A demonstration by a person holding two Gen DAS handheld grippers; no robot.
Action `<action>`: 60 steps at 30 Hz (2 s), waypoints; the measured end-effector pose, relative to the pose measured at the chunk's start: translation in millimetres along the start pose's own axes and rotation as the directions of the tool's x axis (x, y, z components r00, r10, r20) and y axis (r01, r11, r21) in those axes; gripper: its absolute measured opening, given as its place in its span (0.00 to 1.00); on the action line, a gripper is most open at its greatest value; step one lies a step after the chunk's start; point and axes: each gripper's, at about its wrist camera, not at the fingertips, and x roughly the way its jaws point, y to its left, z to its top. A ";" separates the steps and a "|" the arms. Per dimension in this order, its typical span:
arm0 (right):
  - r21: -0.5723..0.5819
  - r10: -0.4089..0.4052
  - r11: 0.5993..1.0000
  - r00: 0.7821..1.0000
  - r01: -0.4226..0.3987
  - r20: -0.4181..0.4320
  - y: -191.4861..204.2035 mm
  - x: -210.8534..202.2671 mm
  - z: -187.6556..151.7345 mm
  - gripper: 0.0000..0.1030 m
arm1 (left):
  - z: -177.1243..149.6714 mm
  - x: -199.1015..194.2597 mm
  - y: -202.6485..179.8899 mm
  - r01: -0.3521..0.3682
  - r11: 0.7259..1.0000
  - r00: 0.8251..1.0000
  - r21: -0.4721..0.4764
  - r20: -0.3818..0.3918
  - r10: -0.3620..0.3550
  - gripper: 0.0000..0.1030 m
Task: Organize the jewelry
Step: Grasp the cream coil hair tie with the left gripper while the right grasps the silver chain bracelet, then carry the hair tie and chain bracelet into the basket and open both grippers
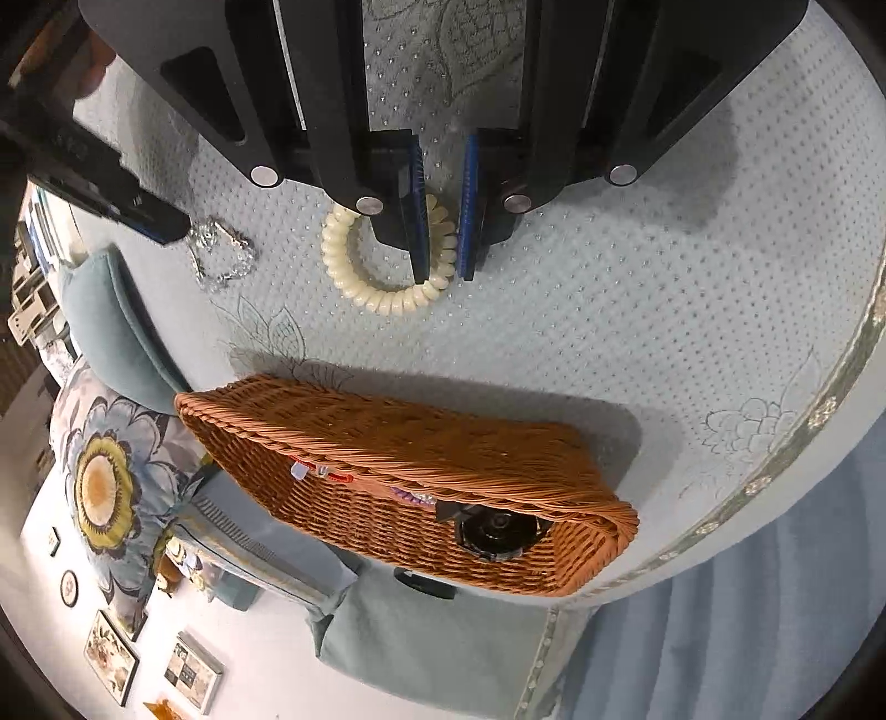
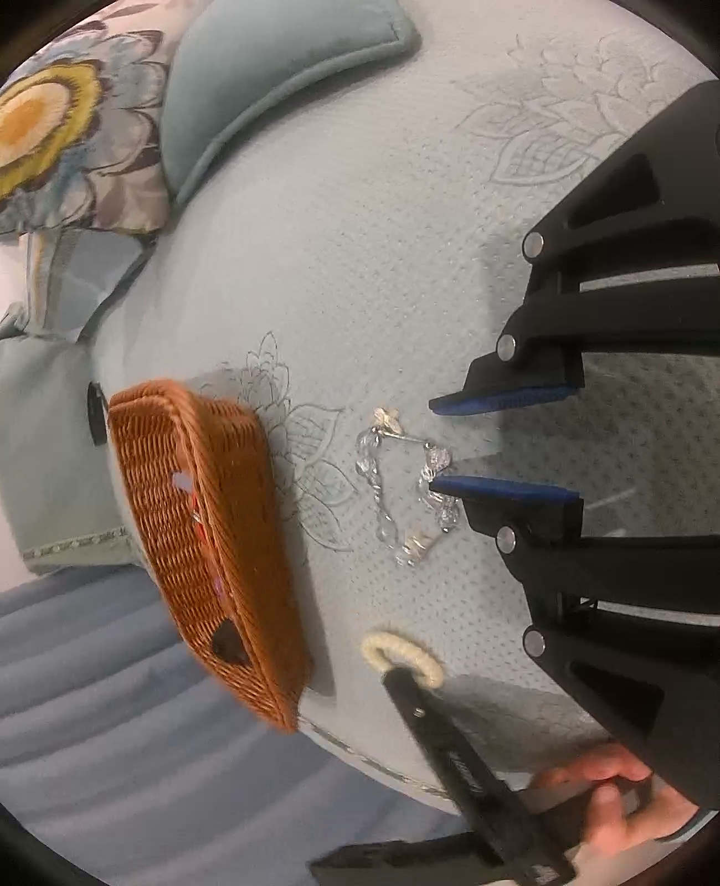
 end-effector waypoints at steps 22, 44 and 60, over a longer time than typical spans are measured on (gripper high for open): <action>-0.270 -0.031 0.962 0.999 0.035 0.019 39.6 18.4 5.6 0.07 | -3.0 -3.7 -0.4 0.019 1.000 1.000 0.000 0.018 -0.019 0.08; -0.112 0.119 0.989 0.968 -0.096 0.221 36.2 -85.9 83.8 0.07 | 61.9 -89.9 -22.0 0.064 0.992 0.967 0.111 0.237 -0.089 0.08; -0.040 0.140 0.990 0.979 -0.135 0.149 58.6 46.1 174.1 0.07 | 138.6 15.7 -17.6 0.030 0.996 0.979 0.084 0.199 -0.046 0.08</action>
